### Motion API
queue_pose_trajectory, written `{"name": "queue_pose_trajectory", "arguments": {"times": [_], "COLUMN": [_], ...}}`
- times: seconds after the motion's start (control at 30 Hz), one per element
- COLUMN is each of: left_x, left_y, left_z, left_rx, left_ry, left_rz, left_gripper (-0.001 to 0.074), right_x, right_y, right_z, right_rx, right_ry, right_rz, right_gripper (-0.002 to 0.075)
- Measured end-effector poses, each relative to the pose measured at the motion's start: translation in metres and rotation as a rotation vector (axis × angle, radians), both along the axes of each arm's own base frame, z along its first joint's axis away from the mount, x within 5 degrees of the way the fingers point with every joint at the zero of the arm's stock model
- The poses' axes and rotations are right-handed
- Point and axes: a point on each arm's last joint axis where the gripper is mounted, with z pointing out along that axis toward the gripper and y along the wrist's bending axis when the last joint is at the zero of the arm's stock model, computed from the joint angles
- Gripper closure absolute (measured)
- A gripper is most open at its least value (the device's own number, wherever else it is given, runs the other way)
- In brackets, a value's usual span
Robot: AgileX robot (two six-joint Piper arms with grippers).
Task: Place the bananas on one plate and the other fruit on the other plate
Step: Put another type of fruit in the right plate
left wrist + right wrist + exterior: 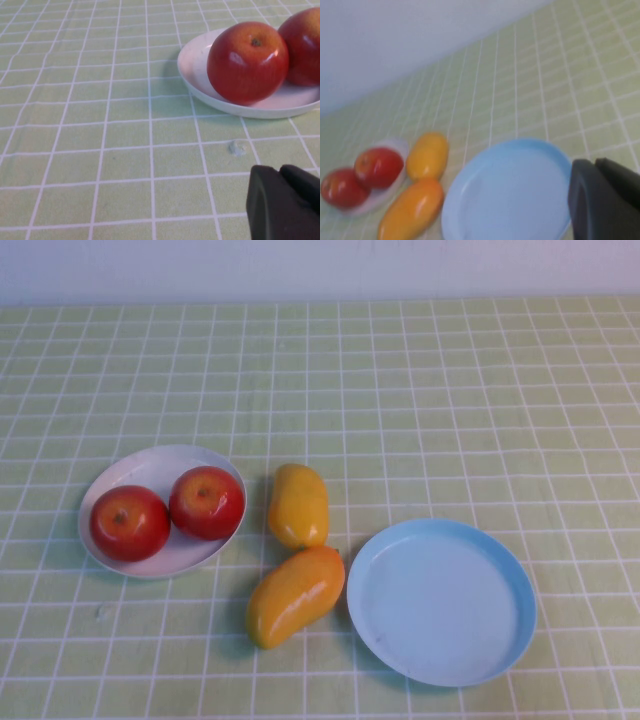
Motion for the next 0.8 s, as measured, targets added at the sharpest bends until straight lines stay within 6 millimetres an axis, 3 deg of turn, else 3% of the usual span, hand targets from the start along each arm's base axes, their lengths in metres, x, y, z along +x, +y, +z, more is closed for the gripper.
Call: {"name": "queue_pose_trajectory", "arguments": {"times": [0.2, 0.5, 0.63, 0.8], "left_x": [0.0, 0.0, 0.0, 0.0], "left_y": [0.0, 0.0, 0.0, 0.0], "left_z": [0.0, 0.0, 0.0, 0.0], "left_rx": [0.0, 0.0, 0.0, 0.0], "left_ry": [0.0, 0.0, 0.001, 0.001], "left_rz": [0.0, 0.0, 0.0, 0.0], "left_gripper": [0.0731, 0.0731, 0.0731, 0.0731], "right_x": [0.024, 0.078, 0.101, 0.131], "right_y": [0.013, 0.02, 0.038, 0.076], "right_z": [0.039, 0.056, 0.061, 0.066], "right_rx": [-0.213, -0.384, -0.425, -0.493], "right_ry": [0.241, 0.357, 0.358, 0.355], "right_rz": [0.269, 0.482, 0.603, 0.748], "right_gripper": [0.0742, 0.0742, 0.0742, 0.0742]}}
